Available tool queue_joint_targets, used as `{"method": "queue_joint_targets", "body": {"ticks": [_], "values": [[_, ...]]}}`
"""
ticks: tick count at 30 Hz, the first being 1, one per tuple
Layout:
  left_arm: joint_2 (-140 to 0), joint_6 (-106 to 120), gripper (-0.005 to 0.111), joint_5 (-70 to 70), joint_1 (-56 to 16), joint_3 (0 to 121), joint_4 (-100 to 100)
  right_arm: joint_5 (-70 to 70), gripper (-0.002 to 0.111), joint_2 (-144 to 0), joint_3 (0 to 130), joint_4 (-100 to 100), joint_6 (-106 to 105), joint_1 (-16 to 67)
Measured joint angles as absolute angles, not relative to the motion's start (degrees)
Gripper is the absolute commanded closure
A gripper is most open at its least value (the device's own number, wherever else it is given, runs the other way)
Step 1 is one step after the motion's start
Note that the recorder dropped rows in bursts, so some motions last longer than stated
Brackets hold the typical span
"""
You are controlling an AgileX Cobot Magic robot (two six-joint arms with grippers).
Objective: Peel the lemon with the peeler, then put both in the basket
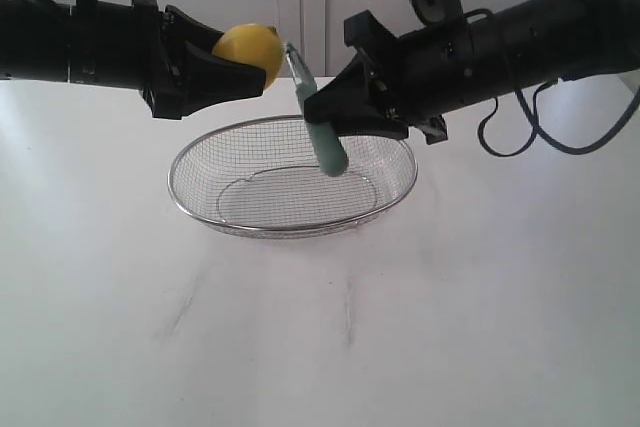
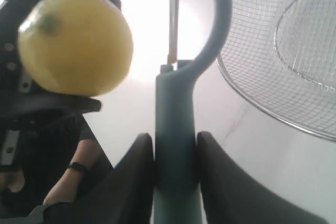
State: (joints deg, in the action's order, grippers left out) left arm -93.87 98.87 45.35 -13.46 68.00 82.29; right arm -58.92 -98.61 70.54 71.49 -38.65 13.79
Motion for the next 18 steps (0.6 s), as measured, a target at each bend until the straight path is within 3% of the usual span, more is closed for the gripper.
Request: {"method": "queue_joint_targets", "body": {"ticks": [18], "values": [[-93.87, 98.87, 0.107, 45.74, -13.46, 68.00, 82.61, -62.76, 0.108, -100.24, 68.66, 76.42, -41.88, 16.01]]}}
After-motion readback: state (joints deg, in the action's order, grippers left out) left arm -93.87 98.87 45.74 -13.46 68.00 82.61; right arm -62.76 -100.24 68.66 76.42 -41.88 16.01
